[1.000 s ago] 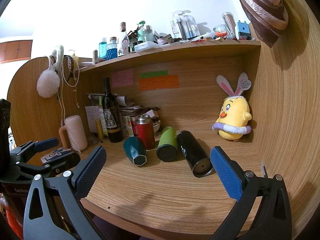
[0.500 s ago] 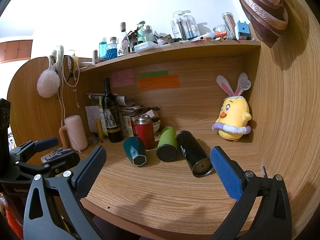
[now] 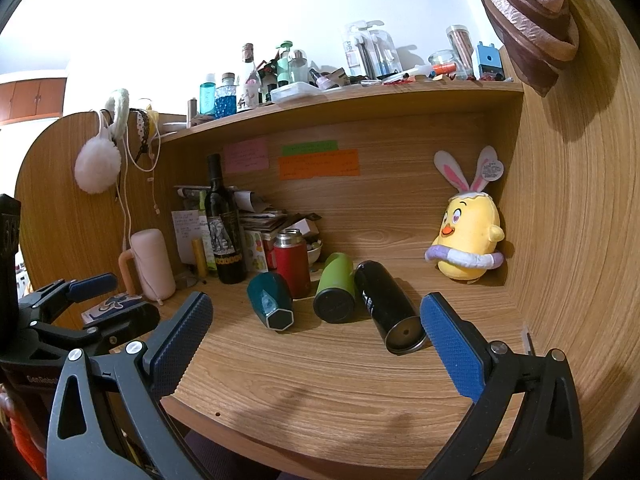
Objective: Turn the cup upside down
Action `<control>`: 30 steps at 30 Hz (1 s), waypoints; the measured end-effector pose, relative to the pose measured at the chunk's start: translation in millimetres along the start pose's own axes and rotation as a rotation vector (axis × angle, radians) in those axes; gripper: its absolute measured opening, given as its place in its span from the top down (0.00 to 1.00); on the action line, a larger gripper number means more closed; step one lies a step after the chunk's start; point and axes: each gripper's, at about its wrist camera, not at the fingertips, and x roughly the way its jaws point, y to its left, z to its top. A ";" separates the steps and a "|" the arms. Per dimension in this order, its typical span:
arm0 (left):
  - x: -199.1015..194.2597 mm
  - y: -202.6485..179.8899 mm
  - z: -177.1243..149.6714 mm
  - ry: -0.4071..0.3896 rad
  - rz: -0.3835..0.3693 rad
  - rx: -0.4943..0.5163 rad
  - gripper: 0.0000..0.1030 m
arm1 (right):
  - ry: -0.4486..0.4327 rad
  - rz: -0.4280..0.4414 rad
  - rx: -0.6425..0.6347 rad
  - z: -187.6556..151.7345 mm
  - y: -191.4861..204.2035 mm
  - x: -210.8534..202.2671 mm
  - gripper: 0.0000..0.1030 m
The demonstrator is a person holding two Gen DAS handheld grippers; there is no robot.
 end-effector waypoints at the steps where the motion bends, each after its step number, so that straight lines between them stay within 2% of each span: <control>1: -0.3 -0.2 0.2 0.000 0.000 0.000 0.00 | -0.001 -0.001 -0.002 -0.2 0.1 0.2 0.00; 11: 0.7 -3.3 0.1 0.012 0.000 -0.003 0.00 | 0.006 -0.002 0.005 -0.5 -1.7 2.6 0.00; 17: 28.8 8.3 -1.4 0.061 0.008 -0.024 0.00 | 0.042 -0.011 0.018 -8.0 -3.8 20.3 0.00; 22: 80.7 27.4 4.9 0.156 0.019 -0.062 0.00 | 0.093 -0.025 0.049 -16.2 -19.6 44.9 0.00; 28: 174.0 56.5 12.3 0.341 0.033 -0.154 0.00 | 0.155 -0.032 0.096 -25.6 -38.0 75.6 0.00; 30: 208.8 65.5 13.0 0.414 0.017 -0.199 0.00 | 0.175 -0.034 0.112 -28.6 -44.4 84.5 0.00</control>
